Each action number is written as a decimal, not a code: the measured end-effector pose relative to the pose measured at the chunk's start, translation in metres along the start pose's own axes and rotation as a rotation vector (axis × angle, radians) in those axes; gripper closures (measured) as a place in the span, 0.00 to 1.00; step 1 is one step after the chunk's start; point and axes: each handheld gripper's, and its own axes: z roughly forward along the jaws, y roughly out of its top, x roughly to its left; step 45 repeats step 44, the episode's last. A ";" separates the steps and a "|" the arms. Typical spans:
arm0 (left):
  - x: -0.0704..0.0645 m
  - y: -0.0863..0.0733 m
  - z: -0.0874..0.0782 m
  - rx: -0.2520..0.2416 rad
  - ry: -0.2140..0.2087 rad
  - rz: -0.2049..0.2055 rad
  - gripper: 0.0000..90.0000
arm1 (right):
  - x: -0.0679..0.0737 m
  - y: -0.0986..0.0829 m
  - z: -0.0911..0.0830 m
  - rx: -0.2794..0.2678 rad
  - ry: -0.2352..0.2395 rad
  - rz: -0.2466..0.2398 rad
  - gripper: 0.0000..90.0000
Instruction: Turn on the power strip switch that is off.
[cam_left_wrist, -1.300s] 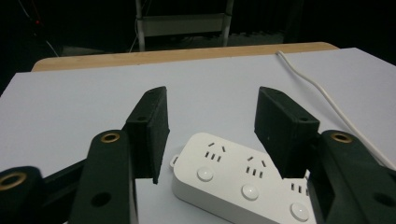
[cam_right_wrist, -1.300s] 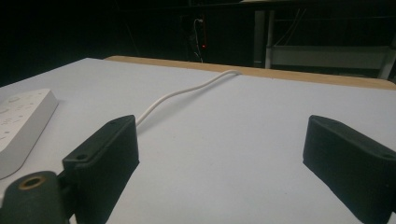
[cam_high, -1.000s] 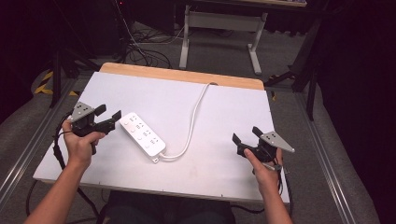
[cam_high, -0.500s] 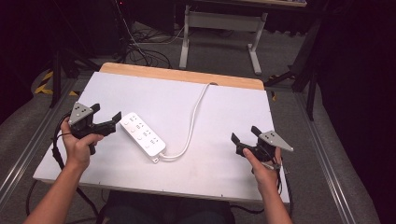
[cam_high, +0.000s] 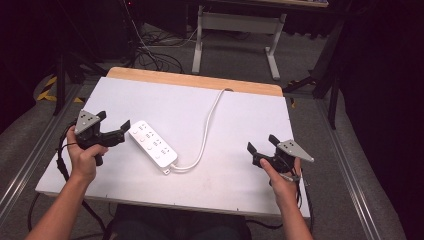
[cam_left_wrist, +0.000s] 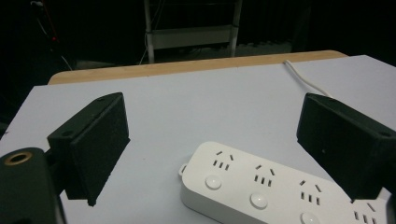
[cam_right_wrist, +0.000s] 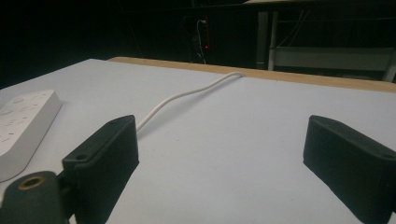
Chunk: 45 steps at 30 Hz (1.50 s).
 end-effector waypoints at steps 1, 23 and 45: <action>0.000 0.000 0.000 0.003 -0.001 -0.004 0.11 | 0.000 0.000 0.000 -0.003 -0.001 0.002 0.12; 0.002 -0.003 -0.005 -0.002 0.009 -0.014 0.10 | 0.004 0.002 0.002 -0.003 0.004 -0.004 0.12; 0.003 -0.003 -0.002 0.004 0.009 -0.013 0.11 | 0.003 0.001 0.003 0.001 0.005 -0.005 0.12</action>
